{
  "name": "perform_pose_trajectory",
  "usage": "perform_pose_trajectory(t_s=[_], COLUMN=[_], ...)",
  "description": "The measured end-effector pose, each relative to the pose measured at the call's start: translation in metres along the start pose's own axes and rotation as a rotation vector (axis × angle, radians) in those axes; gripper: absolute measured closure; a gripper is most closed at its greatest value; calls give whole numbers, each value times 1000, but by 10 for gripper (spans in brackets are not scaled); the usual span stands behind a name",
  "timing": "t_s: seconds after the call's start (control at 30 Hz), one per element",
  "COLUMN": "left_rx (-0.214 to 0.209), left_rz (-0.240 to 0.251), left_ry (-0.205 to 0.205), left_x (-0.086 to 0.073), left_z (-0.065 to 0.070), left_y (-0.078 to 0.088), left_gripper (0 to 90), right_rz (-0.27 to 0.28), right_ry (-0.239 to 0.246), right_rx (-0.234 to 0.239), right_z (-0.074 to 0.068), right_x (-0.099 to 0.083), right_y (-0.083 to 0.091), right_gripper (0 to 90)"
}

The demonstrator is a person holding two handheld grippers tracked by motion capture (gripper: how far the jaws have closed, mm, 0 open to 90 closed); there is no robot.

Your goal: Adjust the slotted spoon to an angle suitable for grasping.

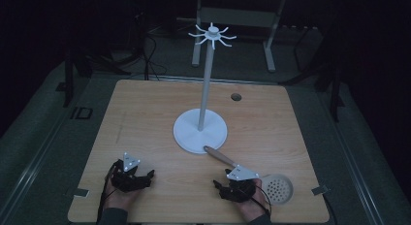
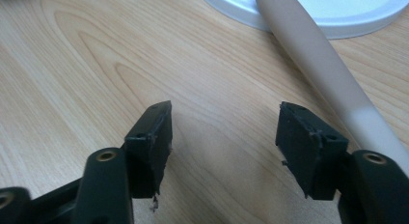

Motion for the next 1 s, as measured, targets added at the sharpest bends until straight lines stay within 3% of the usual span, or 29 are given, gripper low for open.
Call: perform_pose_trajectory(t_s=[0.17,0.5,0.83,1.0], left_rx=[27,18,20,17], left_rz=[8,21,12,15], left_ry=[-29,-12,-26,-24], left_x=[1,3,2,2], left_z=[0,-3,-1,-1], left_y=[3,6,5,5], left_gripper=[324,373,374,376], right_rz=[1,2,1,-11], right_ry=[0,13,29,46], right_rx=[6,-1,-66,-81], right_z=[-1,-2,8,21], right_x=[0,4,22,36], right_y=[0,6,33,51], right_gripper=[401,410,450,518])
Point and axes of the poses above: each handheld gripper's, and its own axes: y roughly backward along the jaws, x roughly out of its top, z roughly to its right, the point moved 5 cm from there along -y, roughly forward along the jaws, and after that the axes turned 13 degrees about x, right-handed, at the moved point
